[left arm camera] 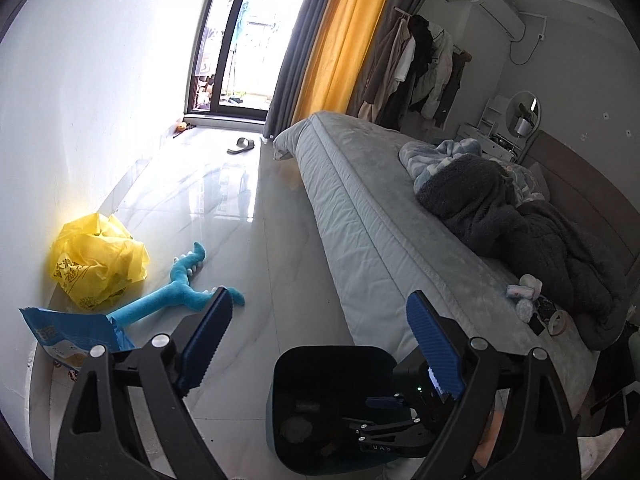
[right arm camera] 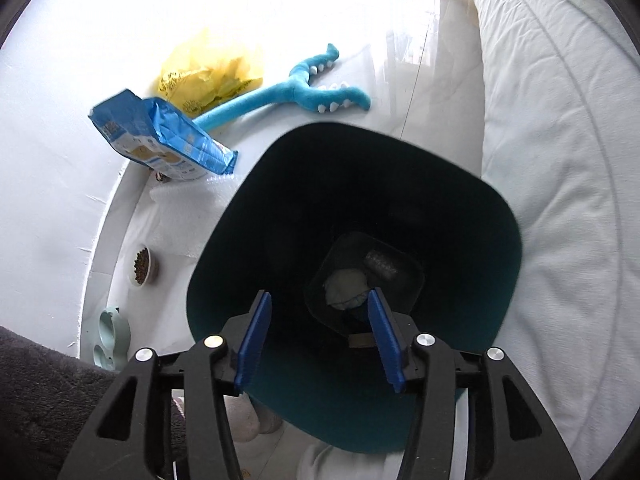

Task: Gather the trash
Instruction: 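Move both tools back toward the remaining items on the bed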

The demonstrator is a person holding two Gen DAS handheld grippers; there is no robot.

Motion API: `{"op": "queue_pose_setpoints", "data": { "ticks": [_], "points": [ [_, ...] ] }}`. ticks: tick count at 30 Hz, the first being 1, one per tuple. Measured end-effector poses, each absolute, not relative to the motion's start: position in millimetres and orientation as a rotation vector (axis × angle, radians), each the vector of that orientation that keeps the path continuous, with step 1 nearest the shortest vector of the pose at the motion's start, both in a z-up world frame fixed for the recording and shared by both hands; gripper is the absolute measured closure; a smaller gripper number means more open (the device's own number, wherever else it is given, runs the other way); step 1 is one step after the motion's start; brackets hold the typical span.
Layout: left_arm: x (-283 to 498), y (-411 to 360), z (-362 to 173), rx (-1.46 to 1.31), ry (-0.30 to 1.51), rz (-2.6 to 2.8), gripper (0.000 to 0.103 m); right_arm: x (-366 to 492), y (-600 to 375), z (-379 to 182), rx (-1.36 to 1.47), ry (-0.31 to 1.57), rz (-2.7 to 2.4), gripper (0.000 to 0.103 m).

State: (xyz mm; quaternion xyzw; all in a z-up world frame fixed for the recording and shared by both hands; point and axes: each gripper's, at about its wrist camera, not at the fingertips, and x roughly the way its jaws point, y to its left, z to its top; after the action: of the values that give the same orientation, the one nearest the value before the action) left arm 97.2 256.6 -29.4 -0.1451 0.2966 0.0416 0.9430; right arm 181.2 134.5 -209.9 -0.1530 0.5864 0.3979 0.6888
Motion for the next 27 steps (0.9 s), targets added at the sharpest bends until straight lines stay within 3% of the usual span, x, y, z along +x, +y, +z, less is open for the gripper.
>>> {"op": "queue_pose_setpoints", "data": {
  "ticks": [15,27],
  "points": [
    [120,193,-10,-0.231,0.576,0.06,0.006,182,65,-101,-0.225,0.996,0.969,0.033],
    [140,142,-6,-0.231,0.569,-0.015,0.006,204,-5,-70,-0.175,0.87,0.875,0.032]
  ]
}}
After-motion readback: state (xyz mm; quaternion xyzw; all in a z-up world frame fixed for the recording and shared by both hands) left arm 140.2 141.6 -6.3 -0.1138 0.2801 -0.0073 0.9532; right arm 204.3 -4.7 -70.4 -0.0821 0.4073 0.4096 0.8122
